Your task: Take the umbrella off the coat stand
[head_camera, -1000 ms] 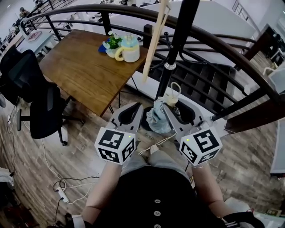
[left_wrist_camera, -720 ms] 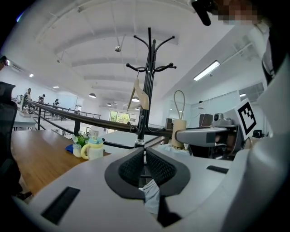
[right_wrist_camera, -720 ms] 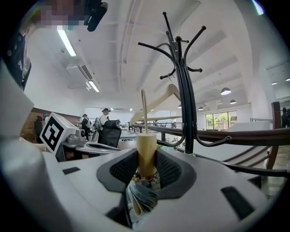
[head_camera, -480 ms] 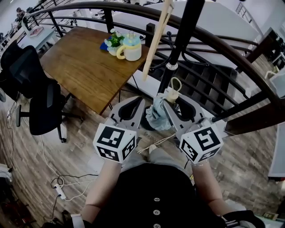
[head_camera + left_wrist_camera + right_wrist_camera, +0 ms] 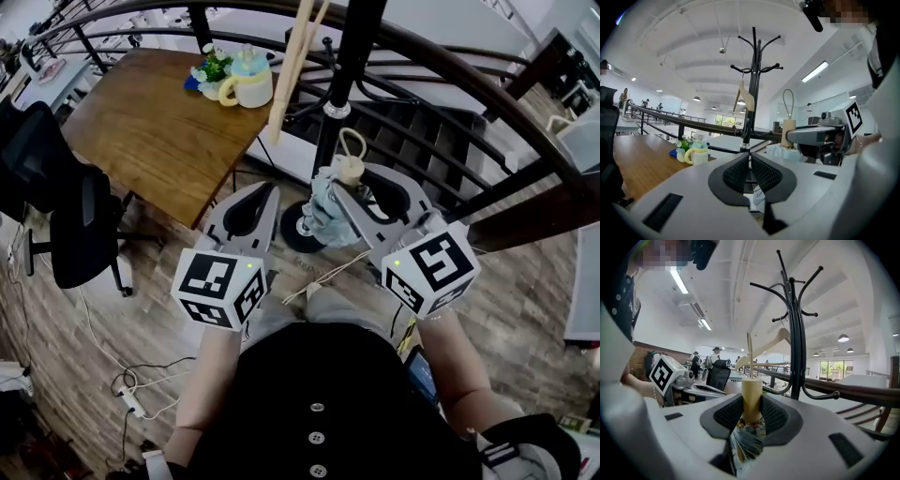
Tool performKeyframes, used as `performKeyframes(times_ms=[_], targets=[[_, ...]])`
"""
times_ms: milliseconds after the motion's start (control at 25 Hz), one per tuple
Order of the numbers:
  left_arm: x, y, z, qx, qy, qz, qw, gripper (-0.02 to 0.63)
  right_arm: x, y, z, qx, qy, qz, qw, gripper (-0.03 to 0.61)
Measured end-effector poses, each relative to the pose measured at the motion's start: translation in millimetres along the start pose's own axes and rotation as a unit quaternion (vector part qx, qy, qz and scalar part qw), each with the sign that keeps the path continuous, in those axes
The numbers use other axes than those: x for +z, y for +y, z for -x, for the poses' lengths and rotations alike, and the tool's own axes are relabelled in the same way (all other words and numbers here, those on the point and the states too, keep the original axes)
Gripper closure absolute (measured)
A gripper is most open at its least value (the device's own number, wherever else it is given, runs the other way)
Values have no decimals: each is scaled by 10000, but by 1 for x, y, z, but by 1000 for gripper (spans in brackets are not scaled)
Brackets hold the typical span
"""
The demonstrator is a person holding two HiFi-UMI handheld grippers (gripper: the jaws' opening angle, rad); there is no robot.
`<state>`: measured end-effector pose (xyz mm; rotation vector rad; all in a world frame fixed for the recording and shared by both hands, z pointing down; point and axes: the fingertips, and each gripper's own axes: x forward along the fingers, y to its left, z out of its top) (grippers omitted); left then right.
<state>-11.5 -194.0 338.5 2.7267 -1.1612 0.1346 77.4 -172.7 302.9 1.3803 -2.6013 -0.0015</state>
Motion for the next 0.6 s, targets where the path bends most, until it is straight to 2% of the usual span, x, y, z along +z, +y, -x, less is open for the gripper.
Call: performKeyframes(times_ms=[600], targets=[[-1, -8, -6, 111, -11, 52, 9999, 588, 1, -14, 22, 110, -2, 96, 9999, 449]])
